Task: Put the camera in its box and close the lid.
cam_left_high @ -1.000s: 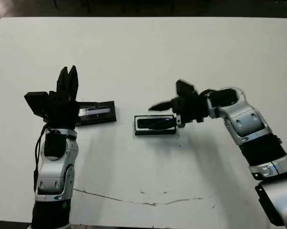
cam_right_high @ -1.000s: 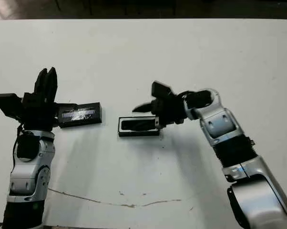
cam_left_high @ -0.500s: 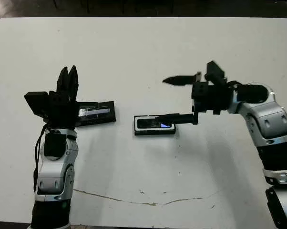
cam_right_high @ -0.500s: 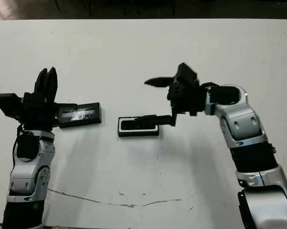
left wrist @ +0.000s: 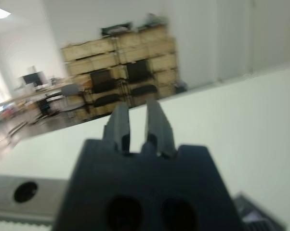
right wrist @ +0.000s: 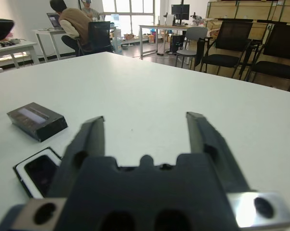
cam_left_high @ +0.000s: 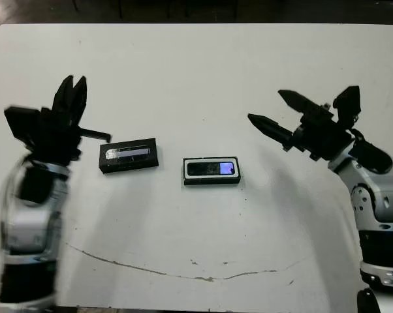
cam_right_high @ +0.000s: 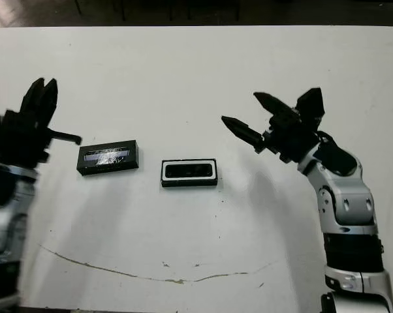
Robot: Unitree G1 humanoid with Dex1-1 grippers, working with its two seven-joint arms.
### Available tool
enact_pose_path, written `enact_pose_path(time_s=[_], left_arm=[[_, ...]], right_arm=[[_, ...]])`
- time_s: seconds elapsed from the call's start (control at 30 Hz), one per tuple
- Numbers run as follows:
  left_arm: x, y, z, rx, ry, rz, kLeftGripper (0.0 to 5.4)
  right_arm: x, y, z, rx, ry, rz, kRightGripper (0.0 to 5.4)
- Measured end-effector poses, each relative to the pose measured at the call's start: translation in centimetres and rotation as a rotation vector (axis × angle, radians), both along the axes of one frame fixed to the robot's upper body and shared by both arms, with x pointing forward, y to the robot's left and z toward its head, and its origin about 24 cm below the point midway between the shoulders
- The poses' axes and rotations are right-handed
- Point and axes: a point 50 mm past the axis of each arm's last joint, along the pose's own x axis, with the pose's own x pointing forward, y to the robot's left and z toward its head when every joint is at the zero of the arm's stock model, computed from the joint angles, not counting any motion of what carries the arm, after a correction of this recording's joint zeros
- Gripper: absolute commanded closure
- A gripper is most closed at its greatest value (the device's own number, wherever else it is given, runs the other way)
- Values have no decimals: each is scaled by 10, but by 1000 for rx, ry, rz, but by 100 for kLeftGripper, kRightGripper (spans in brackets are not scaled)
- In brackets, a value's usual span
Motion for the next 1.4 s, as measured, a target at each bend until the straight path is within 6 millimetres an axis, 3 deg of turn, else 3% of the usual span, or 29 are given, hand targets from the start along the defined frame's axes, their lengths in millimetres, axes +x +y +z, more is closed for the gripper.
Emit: enact_pose_path(time_s=[0.17,0.27,0.4,0.63,0.93,1.1,1.4], left_arm=[[13,19,18,151,140,-143,519],[23,25,26,228,250,-237,462],[35,19,31,297,368,-363,367],[46,4,22,415,535,-607,205],[44,-16,11,602,582,-812,2],[45,-21,5,708,552,-822,2],[50,-13,-21,790,625,-777,2]], right_arm=[[-2,-1,-4,-1,5,-3,392],[-2,-2,-7,3,14,-1,459],[-1,-2,-9,5,21,8,540],[0,-3,-7,-4,18,26,540],[0,-3,-7,0,11,13,540],[1,-3,-7,1,11,3,540],[0,-3,-6,-5,7,-11,540]])
